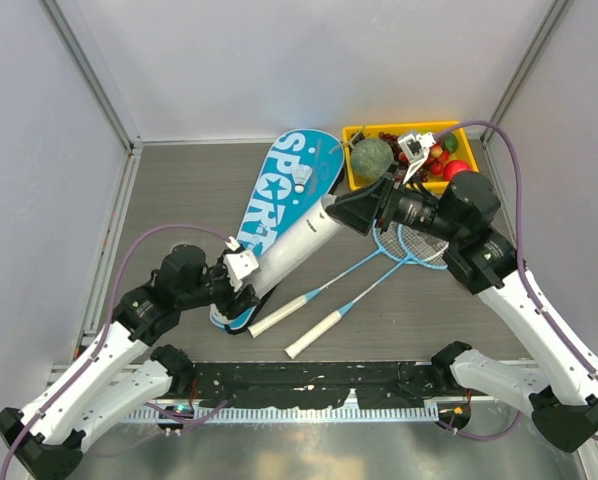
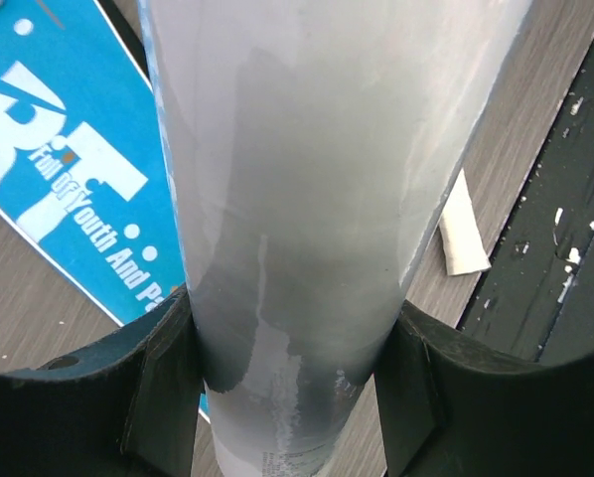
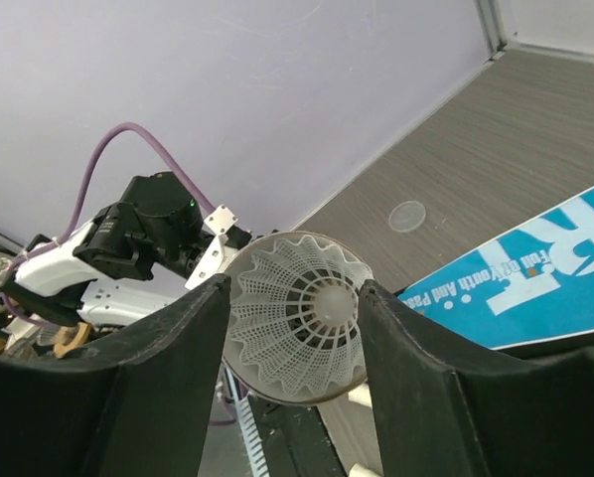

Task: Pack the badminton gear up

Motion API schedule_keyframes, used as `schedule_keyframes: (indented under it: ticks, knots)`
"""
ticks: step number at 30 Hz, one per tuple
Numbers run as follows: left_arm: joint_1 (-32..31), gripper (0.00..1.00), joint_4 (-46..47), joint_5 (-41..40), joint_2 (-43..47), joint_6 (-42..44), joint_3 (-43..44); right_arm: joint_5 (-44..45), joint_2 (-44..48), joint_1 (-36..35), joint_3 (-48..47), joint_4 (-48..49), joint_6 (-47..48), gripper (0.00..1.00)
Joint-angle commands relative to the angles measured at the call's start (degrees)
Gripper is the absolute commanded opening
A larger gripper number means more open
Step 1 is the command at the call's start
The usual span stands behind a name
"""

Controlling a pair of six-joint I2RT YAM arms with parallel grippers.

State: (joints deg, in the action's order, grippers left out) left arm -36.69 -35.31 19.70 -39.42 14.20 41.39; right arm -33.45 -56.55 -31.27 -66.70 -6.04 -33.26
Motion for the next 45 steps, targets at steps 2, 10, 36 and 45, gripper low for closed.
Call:
schedule_keyframes:
  ticks: [2, 10, 36, 45]
  knots:
    - [-0.31, 0.22, 8.76, -3.88, 3.03, 0.13, -0.34, 3.30, 2.33, -0.90, -4.66, -1.87, 1.09, 0.71]
    - [-0.23, 0.22, 9.56, -8.19, 5.05, -0.13, -1.22, 14.98, 0.92, -0.73, -5.46, 3.93, 4.33, 0.84]
    - [-0.23, 0.18, 9.56, -7.22, 8.57, 11.82, -2.10, -5.29, -1.72, 7.89, -16.36, -11.18, 11.81, 0.77]
    - [-0.23, 0.17, 9.03, -5.91, 7.16, 11.03, -1.39, -8.56, -2.68, 7.98, -16.19, -18.91, 14.27, 0.77]
